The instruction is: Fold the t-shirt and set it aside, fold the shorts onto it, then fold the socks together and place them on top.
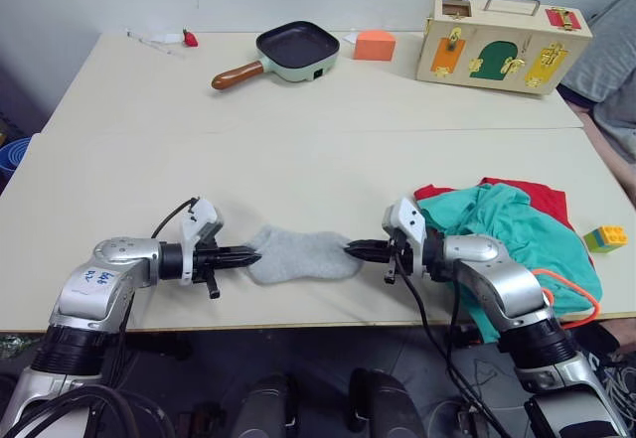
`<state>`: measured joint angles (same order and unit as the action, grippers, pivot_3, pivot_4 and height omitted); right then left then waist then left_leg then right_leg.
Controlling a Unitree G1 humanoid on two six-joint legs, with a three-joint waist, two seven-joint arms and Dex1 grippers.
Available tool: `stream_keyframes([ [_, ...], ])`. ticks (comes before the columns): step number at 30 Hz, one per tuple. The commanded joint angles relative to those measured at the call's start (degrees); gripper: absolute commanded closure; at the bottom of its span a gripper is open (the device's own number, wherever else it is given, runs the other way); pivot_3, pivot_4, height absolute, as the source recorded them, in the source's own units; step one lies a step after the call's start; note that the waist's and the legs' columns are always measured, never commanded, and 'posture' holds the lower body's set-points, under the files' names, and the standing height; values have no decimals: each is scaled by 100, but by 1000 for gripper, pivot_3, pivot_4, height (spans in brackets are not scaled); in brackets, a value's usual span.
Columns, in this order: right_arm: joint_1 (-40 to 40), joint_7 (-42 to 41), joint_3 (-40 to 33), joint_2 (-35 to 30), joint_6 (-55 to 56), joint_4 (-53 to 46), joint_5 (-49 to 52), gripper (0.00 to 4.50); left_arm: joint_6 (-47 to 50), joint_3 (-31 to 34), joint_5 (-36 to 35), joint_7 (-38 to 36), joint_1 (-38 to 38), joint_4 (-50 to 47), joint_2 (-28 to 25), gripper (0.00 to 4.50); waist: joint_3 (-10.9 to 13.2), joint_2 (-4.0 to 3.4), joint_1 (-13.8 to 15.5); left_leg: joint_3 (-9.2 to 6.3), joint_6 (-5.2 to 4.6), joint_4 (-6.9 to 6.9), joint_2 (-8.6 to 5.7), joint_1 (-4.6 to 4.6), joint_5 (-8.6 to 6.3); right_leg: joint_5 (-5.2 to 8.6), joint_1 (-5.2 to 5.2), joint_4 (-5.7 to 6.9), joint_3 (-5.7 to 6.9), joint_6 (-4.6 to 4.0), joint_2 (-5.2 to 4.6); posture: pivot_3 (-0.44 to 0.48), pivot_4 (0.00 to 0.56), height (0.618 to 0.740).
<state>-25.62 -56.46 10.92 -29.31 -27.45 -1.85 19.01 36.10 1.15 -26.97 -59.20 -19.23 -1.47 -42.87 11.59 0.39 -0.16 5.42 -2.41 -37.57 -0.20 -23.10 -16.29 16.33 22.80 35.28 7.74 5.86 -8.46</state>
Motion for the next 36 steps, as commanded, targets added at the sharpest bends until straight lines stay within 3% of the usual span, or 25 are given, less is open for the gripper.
stream_keyframes([
  [1,-114,-138,-231,-104,81,-257,159,4428,-179,481,-334,-292,115,-35,-84,4500,0,0,-1,0,0,0,0,0,0,0,0,-1,0,0,0,0,150,740],
  [7,-190,-150,-205,-11,1,-374,244,4428,-42,784,-471,-270,301,-37,-128,4500,0,0,-5,0,-2,4,1,0,1,0,0,-3,1,0,1,0,150,740],
  [21,-178,192,113,478,11,-113,-9,4428,15,722,-210,-35,364,530,-85,4500,0,0,-9,1,2,6,0,0,-1,0,6,5,0,0,1,0,150,740],
  [23,-148,26,101,325,-195,-223,108,4008,142,711,-255,-28,395,436,-106,4500,0,0,-9,2,1,7,0,-1,0,0,7,5,0,0,1,0,150,740],
  [29,-13,-292,-506,184,435,-483,516,2117,-894,1185,-282,-183,495,203,-54,2882,0,1,-4,3,3,13,0,-1,-1,0,8,0,-1,0,1,0,150,740],
  [32,5,-356,-554,300,430,-700,737,2342,-1032,1482,-627,-338,453,-14,-33,2843,0,0,-11,2,5,20,1,-1,-2,0,8,-9,1,0,1,0,150,740],
  [33,3,-314,-440,353,488,-711,642,2667,-1002,1473,-702,-364,432,-112,-10,2843,0,0,-19,2,5,22,1,-1,-2,0,8,-10,0,0,1,0,150,740],
  [36,-46,29,-14,650,763,-572,137,3739,-1086,1214,-618,-269,355,-307,168,3464,-1,1,-18,5,2,23,0,1,0,0,7,-7,0,0,2,0,150,740],
])
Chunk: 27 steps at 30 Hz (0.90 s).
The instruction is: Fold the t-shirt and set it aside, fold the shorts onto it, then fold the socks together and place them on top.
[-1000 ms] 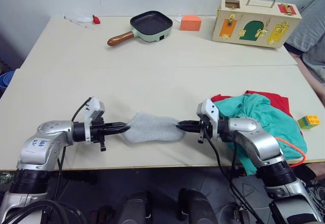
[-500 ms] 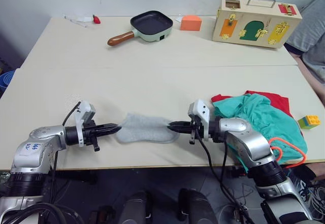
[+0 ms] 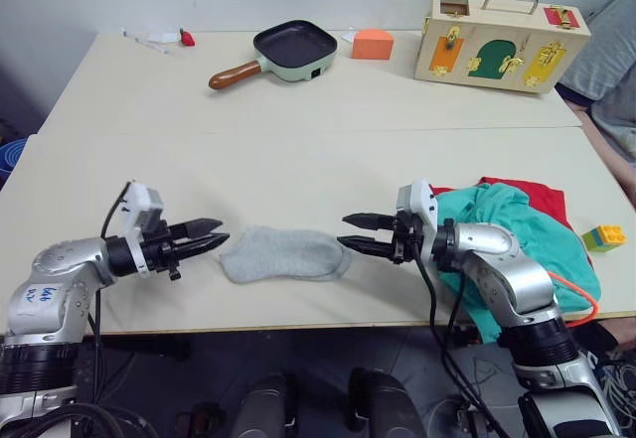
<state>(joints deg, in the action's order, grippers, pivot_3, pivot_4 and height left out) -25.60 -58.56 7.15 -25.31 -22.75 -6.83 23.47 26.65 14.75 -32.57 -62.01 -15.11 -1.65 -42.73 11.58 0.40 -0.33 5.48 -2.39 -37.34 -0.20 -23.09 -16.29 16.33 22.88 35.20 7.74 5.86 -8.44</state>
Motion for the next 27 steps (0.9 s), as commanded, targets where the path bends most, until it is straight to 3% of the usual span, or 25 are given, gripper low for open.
stream_keyframes([
  [1,-74,402,534,387,397,31,-536,4104,-292,-332,131,71,-92,-268,243,3754,0,0,2,2,-2,0,-1,1,1,0,0,3,-1,0,0,0,150,740],
  [2,-87,532,677,502,476,126,-718,4464,-401,-499,279,116,-130,-236,337,4078,0,0,3,3,-2,-1,-1,2,2,0,0,7,0,0,1,0,150,740],
  [4,-81,707,937,629,727,347,-1099,4500,-632,-852,657,267,-196,-43,509,4472,0,0,4,6,-1,-4,-3,2,3,0,1,12,-1,0,4,0,150,740],
  [11,325,464,744,233,1203,674,-1201,4500,-1545,-1354,1451,348,-131,888,686,4472,-1,2,21,8,-12,-9,-11,0,9,0,4,19,-3,0,4,0,150,740],
  [14,514,232,319,87,1009,375,-602,4500,-1754,-1307,1273,180,-131,979,819,4472,-1,2,19,8,-13,-8,-9,1,9,0,3,15,-5,0,-2,0,150,740],
  [15,566,288,43,94,416,116,-64,4500,-1808,-1287,1185,106,-138,966,871,4472,-1,2,20,7,-13,-8,-8,1,9,0,3,14,-4,0,-4,0,150,740],
  [18,658,523,-460,-62,-955,-473,871,3924,-1824,-1245,1027,-38,-137,844,963,4500,-1,2,15,2,-13,-12,-2,0,9,0,2,17,-3,-1,-5,0,150,740],
  [23,744,1417,-881,-452,-3518,-881,1833,2115,-1796,-1220,999,-67,-178,789,985,4500,-1,2,28,-5,3,-10,2,1,1,-4,2,-9,-3,-7,-10,0,150,740],
  [27,634,2153,-1024,-61,-4426,-790,2122,697,-1798,-1245,1064,-39,-231,817,957,4500,-1,1,6,-2,6,-6,2,1,-1,-6,3,-17,-4,-10,-10,0,150,740],
])
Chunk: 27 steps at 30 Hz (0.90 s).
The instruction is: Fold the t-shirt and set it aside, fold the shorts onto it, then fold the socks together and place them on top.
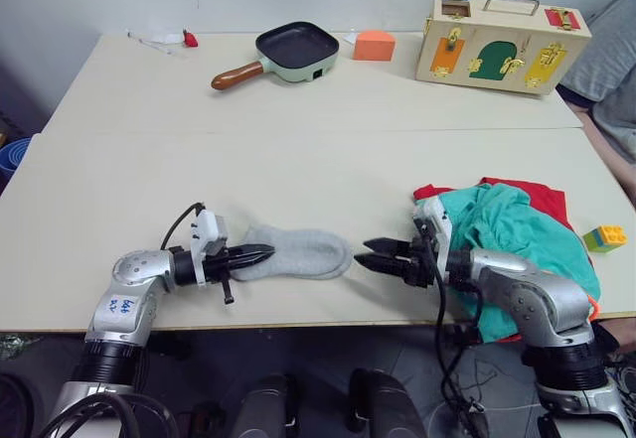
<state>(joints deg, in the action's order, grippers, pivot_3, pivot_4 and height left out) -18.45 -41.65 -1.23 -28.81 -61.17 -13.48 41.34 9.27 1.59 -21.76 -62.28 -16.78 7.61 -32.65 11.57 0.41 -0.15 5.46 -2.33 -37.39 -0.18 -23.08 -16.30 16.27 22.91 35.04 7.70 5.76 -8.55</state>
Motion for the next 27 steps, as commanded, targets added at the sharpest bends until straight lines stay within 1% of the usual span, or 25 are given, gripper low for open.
stream_keyframes([
  [1,-141,642,-256,471,-802,-107,457,338,-54,69,-14,-12,-84,-97,-56,4500,0,0,-16,1,0,1,1,1,0,0,0,0,0,0,1,0,150,740],
  [2,-209,843,-343,691,-1012,-82,581,30,-47,72,1,7,-99,-83,-64,4500,-1,1,-19,3,-1,0,2,1,1,0,0,1,0,-1,2,0,150,740],
  [4,-344,1211,-481,1129,-1311,-16,735,30,-38,71,28,15,-133,-34,-88,4500,-2,2,-22,3,2,0,5,2,3,-4,0,3,1,-6,5,0,150,740],
  [7,-561,1563,-541,1623,-1558,126,788,30,-31,65,138,59,-183,90,-154,4500,-2,2,-19,3,8,4,5,1,7,-5,6,9,0,-7,7,0,150,740],
  [10,-750,1754,-567,1902,-1692,278,763,610,-100,18,249,60,-226,262,-168,4500,-2,2,-16,12,-7,5,3,-7,17,-5,24,39,-5,-7,8,0,150,740],
  [14,-889,1904,-613,2043,-1646,401,688,2013,-179,-106,355,93,-243,373,-63,4500,-2,2,-14,29,-23,8,-4,-22,24,-5,50,53,-16,-7,6,0,150,740],
  [15,-907,1941,-645,2032,-1618,419,666,2431,-208,-137,379,82,-246,378,-52,4500,-2,2,-10,32,-25,8,-4,-23,23,-5,50,52,-15,-7,7,0,150,740],
  [19,-929,1929,-828,1762,-1621,372,682,3920,-231,-252,387,93,-229,313,111,4500,-2,3,-6,41,-33,7,-8,-22,20,-6,51,51,-15,-6,6,0,150,740],
  [21,-942,1850,-1010,1461,-1759,256,806,4474,-242,-431,513,115,-249,196,196,4500,-3,4,10,44,-37,4,-8,-21,20,-9,50,51,-16,-1,4,0,150,740],
  [23,-955,1762,-1143,1164,-1891,167,937,4474,-283,-595,672,160,-277,100,239,4500,-2,4,33,44,-43,2,-12,-23,22,-11,49,49,-19,3,-1,0,150,740],
  [27,-1132,1400,-1368,259,-2128,165,1130,4474,-4,-777,670,593,-520,-32,771,4500,-2,3,35,46,-52,1,-14,-26,20,-20,47,36,-32,7,-4,0,150,740],
])
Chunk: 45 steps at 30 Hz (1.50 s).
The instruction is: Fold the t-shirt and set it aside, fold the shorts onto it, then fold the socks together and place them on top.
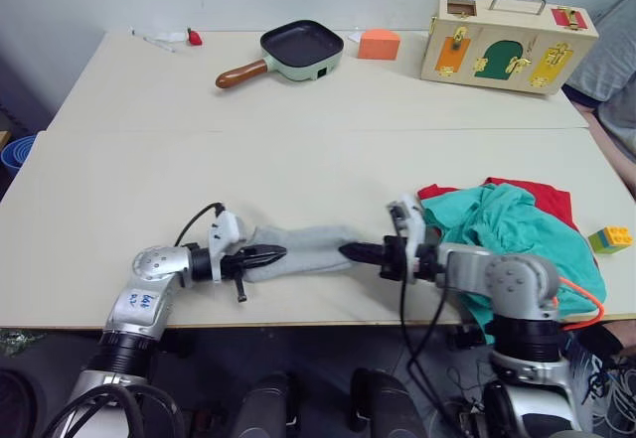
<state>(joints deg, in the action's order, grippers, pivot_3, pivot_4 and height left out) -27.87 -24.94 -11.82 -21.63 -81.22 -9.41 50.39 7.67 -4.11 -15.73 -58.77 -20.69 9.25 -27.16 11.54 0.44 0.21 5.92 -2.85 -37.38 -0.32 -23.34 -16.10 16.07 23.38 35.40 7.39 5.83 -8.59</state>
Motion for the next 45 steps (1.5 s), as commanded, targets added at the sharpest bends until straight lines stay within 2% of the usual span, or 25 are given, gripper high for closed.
stream_keyframes([
  [1,-206,-322,-308,-575,-130,-223,254,4474,172,-239,100,277,-152,-195,274,4500,0,1,-9,0,-2,0,0,-2,0,-1,0,-4,0,2,1,0,150,740],
  [6,-422,-729,-141,-1315,-365,-115,341,4474,291,-432,180,591,-447,-45,703,4500,0,0,-32,8,3,7,8,0,4,-2,4,-6,6,2,9,0,150,740],
  [11,-826,-756,96,-1340,-586,-10,289,4474,277,-653,311,643,-509,42,911,4500,0,1,-28,20,2,-1,11,3,4,-2,5,-8,15,3,11,0,150,740],
  [16,-1144,-512,209,-1058,-857,36,185,4474,315,-706,378,777,-521,77,1036,4500,0,0,-21,16,-1,-4,11,0,5,-5,4,-29,4,1,5,0,150,740],
  [22,-1475,-114,39,-234,-1114,103,126,4474,352,-534,374,848,-422,77,875,4500,0,0,-43,15,-1,-2,11,-2,5,-7,5,-27,4,-1,7,0,150,740],
  [28,-1470,189,126,495,-988,83,-79,4474,378,-321,200,710,-344,-99,611,4500,0,0,-46,16,1,-2,11,-1,7,-7,8,-1,4,-2,7,0,150,740],
  [35,-1316,236,289,946,-371,102,-310,4474,484,-129,76,685,-241,-255,398,4500,0,0,-57,19,1,1,10,-1,6,-7,12,4,7,-2,10,0,150,740],
  [38,-1289,148,438,1011,-236,107,-344,3723,518,87,-137,577,-160,-377,242,4500,0,0,-75,21,1,3,10,-1,6,-7,15,4,8,-2,11,0,150,740],
  [41,-1248,-42,572,986,0,81,-325,2664,728,371,-467,462,-112,-571,100,4500,0,0,-108,21,2,7,11,-1,6,-7,17,4,6,-2,10,0,150,740],
  [45,-1147,-992,960,603,345,-101,-76,1255,974,580,-625,386,-65,-604,-147,4500,0,0,-147,21,1,7,9,-3,6,-7,17,1,8,-1,11,0,150,740],
])
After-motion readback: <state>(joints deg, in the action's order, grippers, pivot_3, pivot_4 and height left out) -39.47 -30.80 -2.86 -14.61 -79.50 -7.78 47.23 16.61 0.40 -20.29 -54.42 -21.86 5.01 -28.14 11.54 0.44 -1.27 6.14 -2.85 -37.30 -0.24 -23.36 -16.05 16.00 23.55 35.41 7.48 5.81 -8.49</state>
